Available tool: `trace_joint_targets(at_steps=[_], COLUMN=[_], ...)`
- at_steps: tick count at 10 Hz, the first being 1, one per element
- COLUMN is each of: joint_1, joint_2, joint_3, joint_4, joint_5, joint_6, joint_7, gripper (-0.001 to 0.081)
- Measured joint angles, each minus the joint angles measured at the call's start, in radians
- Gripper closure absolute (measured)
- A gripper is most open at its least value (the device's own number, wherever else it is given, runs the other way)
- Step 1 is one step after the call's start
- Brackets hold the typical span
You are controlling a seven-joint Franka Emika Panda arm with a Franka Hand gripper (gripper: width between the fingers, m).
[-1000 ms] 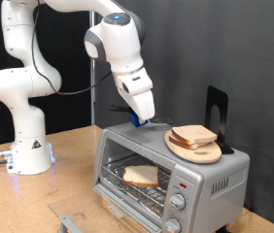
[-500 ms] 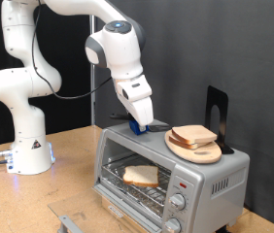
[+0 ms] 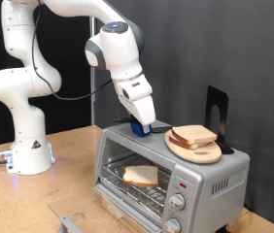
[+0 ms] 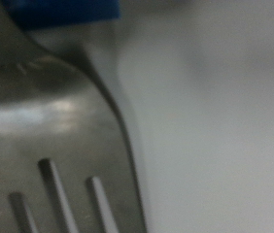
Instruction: Make a piece of toast with the oven
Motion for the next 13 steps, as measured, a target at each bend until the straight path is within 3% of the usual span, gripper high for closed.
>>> trace_joint_targets(at_steps=[3, 8, 11, 13], joint_1=[0.020, 0.033, 0.055, 0.055], joint_2=[-0.001, -0.017, -0.023, -0.029], joint_3=[0.003, 0.003, 0.001, 0.001], joint_4=[-0.038, -0.071, -0.088, -0.094], joint_5=[0.060, 0.117, 0.238, 0.253], joint_6=[0.141, 0.213, 0.295, 0.300], joint_7=[-0.090, -0.179, -0.311, -0.327], gripper=[-0.0002, -0.0002, -0.0002, -0.0002])
